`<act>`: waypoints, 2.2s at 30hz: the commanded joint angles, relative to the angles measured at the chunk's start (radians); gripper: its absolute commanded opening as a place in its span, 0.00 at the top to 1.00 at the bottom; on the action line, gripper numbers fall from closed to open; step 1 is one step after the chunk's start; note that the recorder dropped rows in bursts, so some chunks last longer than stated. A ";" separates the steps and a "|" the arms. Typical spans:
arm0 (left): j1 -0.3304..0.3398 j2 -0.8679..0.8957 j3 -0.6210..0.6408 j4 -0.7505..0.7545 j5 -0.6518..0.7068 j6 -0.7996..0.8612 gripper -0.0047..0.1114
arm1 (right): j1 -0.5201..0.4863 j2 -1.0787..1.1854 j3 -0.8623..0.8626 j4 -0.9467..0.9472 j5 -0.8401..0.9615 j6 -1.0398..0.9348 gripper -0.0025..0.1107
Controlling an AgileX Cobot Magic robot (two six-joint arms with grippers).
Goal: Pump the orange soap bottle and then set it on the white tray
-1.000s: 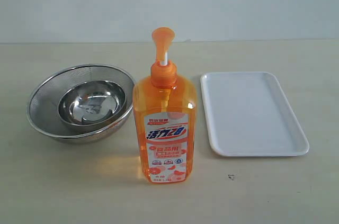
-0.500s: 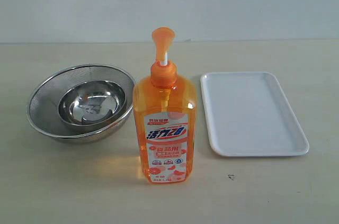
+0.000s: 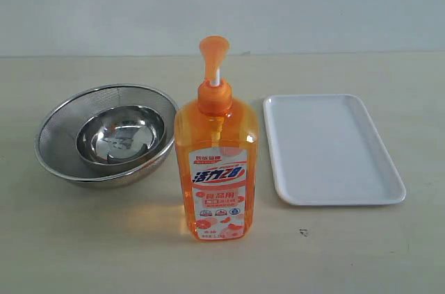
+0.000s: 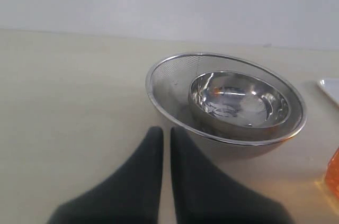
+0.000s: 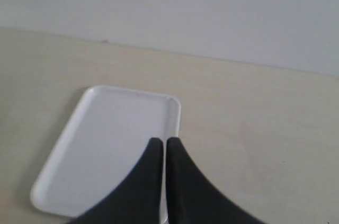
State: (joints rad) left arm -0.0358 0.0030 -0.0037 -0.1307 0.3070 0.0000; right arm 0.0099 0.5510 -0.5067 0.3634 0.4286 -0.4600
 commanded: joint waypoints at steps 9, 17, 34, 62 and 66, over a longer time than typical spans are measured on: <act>0.003 -0.003 0.004 0.002 -0.007 0.008 0.92 | 0.000 0.242 -0.126 0.163 0.110 -0.235 0.98; 0.003 -0.003 0.004 0.002 -0.007 0.008 0.92 | 0.000 0.392 -0.134 0.454 0.077 -0.560 0.98; 0.003 -0.003 0.004 0.002 -0.007 0.008 0.92 | 0.000 0.522 -0.134 0.595 0.057 -0.777 0.98; 0.003 -0.003 0.004 0.002 -0.007 0.008 0.92 | 0.000 0.877 -0.134 0.911 0.549 -1.590 0.98; 0.003 -0.003 0.004 0.002 -0.007 0.008 0.92 | 0.000 0.941 -0.134 0.924 0.575 -1.644 0.98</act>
State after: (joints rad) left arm -0.0358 0.0030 -0.0037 -0.1307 0.3070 0.0000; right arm 0.0099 1.4621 -0.6351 1.2692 0.9751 -2.0622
